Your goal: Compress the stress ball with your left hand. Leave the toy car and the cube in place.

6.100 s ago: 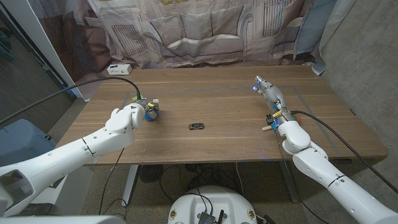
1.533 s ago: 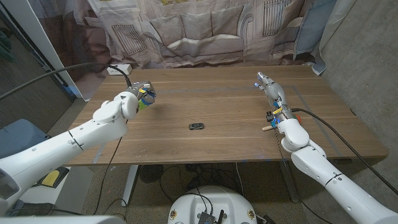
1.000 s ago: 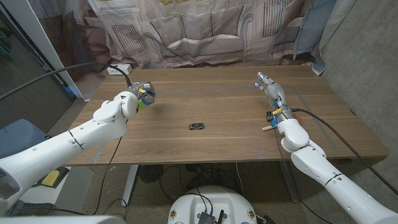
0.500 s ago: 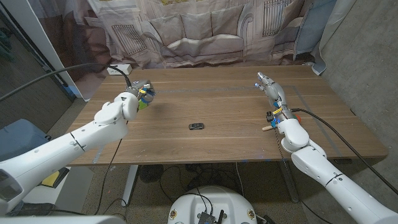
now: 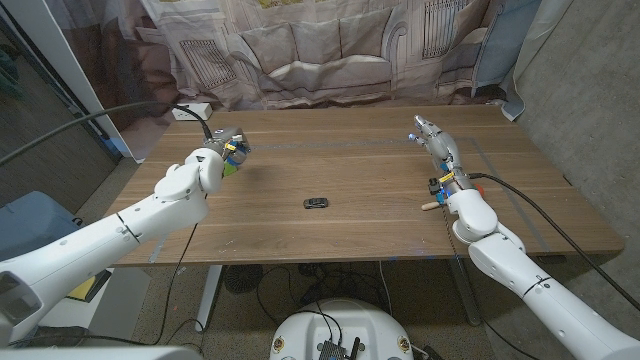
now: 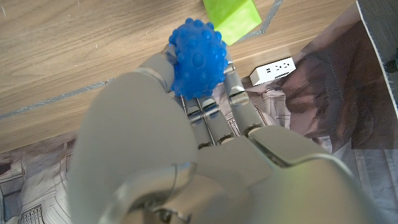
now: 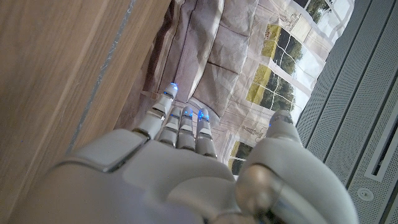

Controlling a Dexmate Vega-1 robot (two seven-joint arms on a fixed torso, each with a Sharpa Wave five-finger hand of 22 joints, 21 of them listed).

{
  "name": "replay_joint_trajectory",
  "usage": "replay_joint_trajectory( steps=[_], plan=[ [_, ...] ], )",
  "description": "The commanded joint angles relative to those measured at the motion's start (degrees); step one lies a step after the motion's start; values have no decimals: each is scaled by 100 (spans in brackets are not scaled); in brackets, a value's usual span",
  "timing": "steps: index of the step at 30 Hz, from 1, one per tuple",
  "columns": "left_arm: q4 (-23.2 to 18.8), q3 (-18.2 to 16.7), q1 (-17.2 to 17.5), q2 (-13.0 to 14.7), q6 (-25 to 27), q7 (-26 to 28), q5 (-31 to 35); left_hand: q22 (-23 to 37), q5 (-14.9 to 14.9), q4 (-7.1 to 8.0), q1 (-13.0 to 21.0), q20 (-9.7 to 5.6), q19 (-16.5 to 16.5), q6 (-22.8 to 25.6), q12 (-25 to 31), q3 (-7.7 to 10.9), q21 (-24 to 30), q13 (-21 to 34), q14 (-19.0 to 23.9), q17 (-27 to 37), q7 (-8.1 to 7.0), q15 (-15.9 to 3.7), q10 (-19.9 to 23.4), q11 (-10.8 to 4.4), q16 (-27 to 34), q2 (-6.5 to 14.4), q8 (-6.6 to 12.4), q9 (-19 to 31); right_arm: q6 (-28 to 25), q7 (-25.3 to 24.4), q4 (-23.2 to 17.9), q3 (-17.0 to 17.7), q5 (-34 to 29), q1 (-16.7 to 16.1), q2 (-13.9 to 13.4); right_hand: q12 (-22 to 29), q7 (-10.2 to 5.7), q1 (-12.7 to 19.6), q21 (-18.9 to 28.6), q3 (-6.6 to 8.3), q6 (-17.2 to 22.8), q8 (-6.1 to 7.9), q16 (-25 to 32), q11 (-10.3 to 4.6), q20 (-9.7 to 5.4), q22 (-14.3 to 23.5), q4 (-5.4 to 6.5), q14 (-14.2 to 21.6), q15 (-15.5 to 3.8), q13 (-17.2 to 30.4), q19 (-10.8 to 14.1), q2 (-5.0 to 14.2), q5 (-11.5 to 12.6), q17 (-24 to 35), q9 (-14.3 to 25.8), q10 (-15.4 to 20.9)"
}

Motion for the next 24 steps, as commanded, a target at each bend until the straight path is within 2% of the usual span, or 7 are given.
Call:
replay_joint_trajectory(
  steps=[1, 2, 3, 4, 6, 16, 24],
  plan=[
    [101, -70, -19, -74, -169, 34, -145, 25, 24, -180, 556, -228, 383, 229, 102, 287, 137, 45, 348, 14, -14, -336, 208, -11, 104, 362, 105, 61, 141, 32, 155, -41, 2, 69, 74, -7, 43, 96, 49, 20, 34, -6, 33, 20, -6, 10, -24, 76, -15, 4, 100, 1, 4, 16, 11, 52],
    [113, -78, -35, -77, -197, -3, -187, 26, 20, -171, 598, -239, 435, 321, 146, 300, 176, 56, 437, 25, -2, -368, 324, -30, 141, 374, 143, 77, 141, 14, 151, -36, 5, 64, 84, -7, 45, 99, 52, 21, 37, -4, 33, 20, -10, 10, -25, 78, -14, 4, 111, 2, 4, 15, 11, 52],
    [123, -97, -42, -79, -231, -29, -242, 30, 1, -150, 647, -270, 557, 624, 229, 282, 263, 83, 663, 63, -53, -450, 548, -93, 251, 378, 271, 123, 152, 16, 156, -38, -10, 64, 78, -7, 44, 102, 54, 22, 35, -5, 32, 17, -13, 9, -26, 77, -14, 5, 121, 3, 4, 15, 11, 52],
    [141, -113, -54, -81, -281, -53, -297, 34, -25, -137, 691, -295, 666, 803, 325, 238, 354, 123, 848, 115, -22, -486, 810, -142, 359, 372, 362, 172, 154, 8, 153, -38, -27, 61, 72, -7, 46, 104, 57, 23, 36, -5, 32, 13, -15, 9, -27, 79, -9, 5, 134, 2, 4, 15, 11, 52],
    [159, -118, -84, -73, -349, -107, -360, 35, -43, -138, 775, -332, 856, 956, 389, 195, 504, 191, 1143, 168, -32, -529, 1004, -186, 506, 361, 469, 252, 136, -27, 132, -29, -27, 47, 81, -4, 47, 108, 61, 24, 36, -5, 28, 22, -16, 8, -28, 73, -9, 5, 155, 2, 4, 15, 11, 61],
    [200, -70, -162, -83, -369, -133, -349, 20, -56, -151, 978, -467, 1191, 1292, 444, 146, 791, 346, 1548, 210, 55, -588, 1213, -167, 665, 270, 588, 225, 157, -55, 169, -40, -28, 59, 129, -5, 48, 115, 49, 26, 42, -2, 21, 28, -22, 6, -28, 63, -1, 5, 161, 5, 2, 18, 11, 63],
    [251, -56, -180, -128, -363, -83, -352, 7, -54, -132, 1053, -463, 1236, 1500, 495, 112, 887, 484, 1687, 243, -18, -585, 1290, -162, 723, 231, 662, 194, 105, -81, 118, -34, -57, 62, 108, -7, 47, 117, 39, 27, 47, 0, 20, 32, -22, 5, -26, 64, 2, 6, 160, 8, 1, 20, 11, 61]
  ],
)
